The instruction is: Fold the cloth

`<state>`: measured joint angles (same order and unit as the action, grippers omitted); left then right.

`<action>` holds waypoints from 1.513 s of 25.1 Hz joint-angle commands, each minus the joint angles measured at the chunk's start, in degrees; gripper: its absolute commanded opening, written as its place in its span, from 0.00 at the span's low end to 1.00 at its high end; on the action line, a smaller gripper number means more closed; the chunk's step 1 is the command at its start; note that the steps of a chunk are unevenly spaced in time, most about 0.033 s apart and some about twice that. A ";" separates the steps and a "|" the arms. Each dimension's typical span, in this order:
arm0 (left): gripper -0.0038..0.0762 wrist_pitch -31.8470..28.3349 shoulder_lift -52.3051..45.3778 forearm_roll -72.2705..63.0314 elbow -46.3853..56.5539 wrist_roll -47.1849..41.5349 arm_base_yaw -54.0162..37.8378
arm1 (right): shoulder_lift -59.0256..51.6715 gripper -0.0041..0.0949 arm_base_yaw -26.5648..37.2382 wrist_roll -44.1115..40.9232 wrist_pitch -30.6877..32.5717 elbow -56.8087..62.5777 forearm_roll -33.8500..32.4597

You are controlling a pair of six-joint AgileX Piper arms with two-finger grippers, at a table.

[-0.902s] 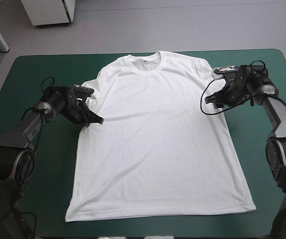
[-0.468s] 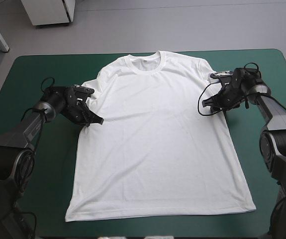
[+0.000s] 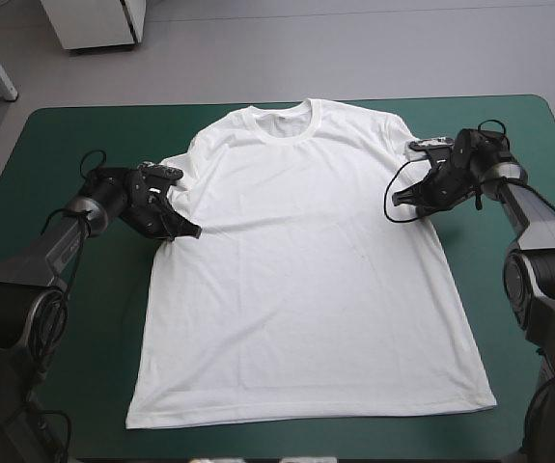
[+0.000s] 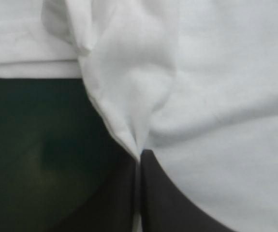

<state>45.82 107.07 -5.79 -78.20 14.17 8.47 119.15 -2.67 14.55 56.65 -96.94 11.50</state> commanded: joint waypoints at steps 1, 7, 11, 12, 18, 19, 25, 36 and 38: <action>0.04 -1.45 -2.95 -0.89 -1.73 0.15 0.20 | -0.89 0.03 -0.05 1.49 3.72 -0.31 5.20; 0.04 4.45 -3.35 -1.09 -3.99 0.15 0.20 | -3.59 0.03 -0.05 1.75 5.45 -0.31 5.67; 0.04 7.83 -5.30 -1.09 -8.59 0.15 0.20 | -7.42 0.03 -0.05 1.84 4.68 -0.42 5.30; 0.04 8.78 -6.12 -1.09 -10.44 0.15 0.20 | -8.20 0.03 -0.05 1.84 4.68 -0.66 5.17; 0.04 14.38 -10.42 -1.09 -19.18 0.15 0.20 | -14.57 0.03 -0.05 1.60 5.57 -4.63 5.17; 0.04 14.93 -11.41 -1.23 -20.12 0.01 0.20 | -15.85 0.03 -0.05 1.60 5.57 -5.46 5.17; 0.04 15.87 -17.85 -1.86 -25.83 0.01 0.20 | -22.64 0.03 0.05 1.14 5.21 -11.21 4.92; 0.04 12.74 -31.60 -0.63 -33.40 -0.06 0.20 | -37.78 0.02 5.93 -1.42 2.49 -22.71 4.83; 0.04 11.90 -31.57 -0.38 -33.93 -0.05 0.20 | -38.63 0.02 6.34 -1.15 0.71 -22.71 5.27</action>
<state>63.29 77.30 -6.19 -110.16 14.17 8.47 83.01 2.94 13.15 63.67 -117.97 16.04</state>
